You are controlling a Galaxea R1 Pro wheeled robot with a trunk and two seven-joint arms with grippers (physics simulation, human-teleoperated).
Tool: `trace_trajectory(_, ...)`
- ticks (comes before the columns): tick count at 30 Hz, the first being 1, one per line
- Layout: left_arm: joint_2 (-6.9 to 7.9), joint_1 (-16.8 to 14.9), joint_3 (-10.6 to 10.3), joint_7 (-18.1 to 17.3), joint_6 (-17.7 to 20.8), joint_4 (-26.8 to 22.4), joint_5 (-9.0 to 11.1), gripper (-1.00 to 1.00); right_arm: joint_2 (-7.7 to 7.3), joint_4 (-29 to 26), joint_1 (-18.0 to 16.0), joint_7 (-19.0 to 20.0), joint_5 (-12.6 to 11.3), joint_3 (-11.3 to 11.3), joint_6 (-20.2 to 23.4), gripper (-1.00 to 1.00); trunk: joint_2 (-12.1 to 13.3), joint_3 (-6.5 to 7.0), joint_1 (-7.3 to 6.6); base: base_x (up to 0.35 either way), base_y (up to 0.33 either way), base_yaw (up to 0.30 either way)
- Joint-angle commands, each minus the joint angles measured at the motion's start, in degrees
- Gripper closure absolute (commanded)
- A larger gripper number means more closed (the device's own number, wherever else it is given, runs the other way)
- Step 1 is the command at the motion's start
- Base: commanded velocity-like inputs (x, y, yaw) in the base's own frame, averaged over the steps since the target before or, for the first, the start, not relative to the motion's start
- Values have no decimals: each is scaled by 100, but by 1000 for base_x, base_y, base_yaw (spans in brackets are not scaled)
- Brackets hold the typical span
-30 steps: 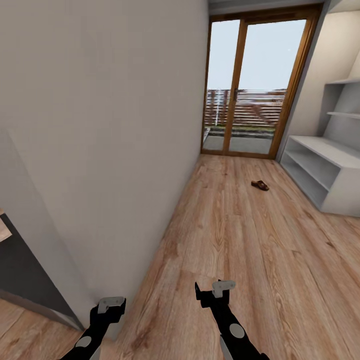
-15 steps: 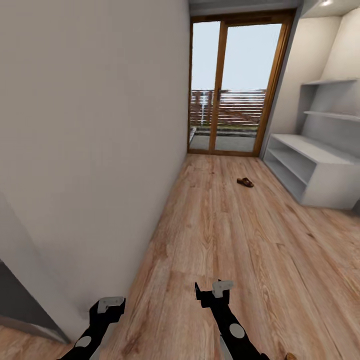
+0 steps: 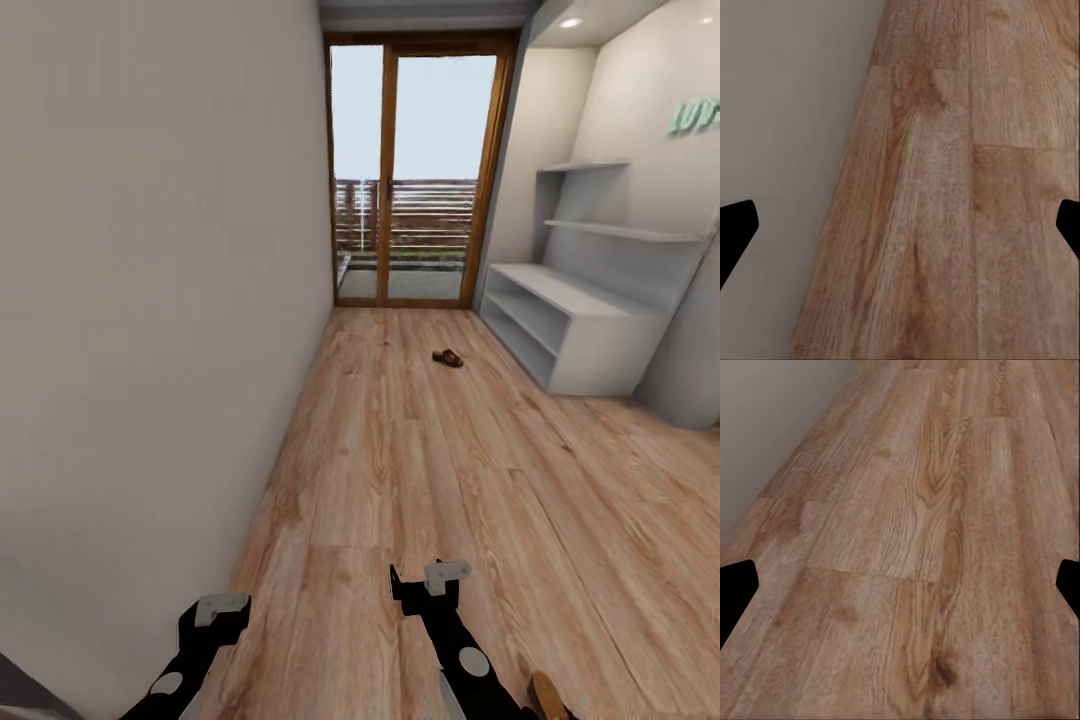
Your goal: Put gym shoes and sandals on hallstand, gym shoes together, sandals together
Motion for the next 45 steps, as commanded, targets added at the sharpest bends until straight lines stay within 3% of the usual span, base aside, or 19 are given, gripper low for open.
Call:
trace_trajectory(1,-1,-2,19,-1,-19,3,-10,-100,1,6,-4,-14,25,4,-16,-100,-2,-5,-1,6,0,-279)
trace_trajectory(16,-1,-2,19,-1,-19,3,-10,-100,1,-3,-4,-14,25,10,-16,-100,-2,-5,-1,141,105,-272)
trace_trajectory(25,-1,-2,19,-1,-19,3,-10,-100,1,-3,-4,-22,25,13,-16,-100,-2,-5,-1,178,165,-36)
trace_trajectory(45,-5,-2,19,-1,-19,3,-10,-100,1,-4,-4,-32,25,13,-17,-100,-2,-5,-1,39,10,-1)
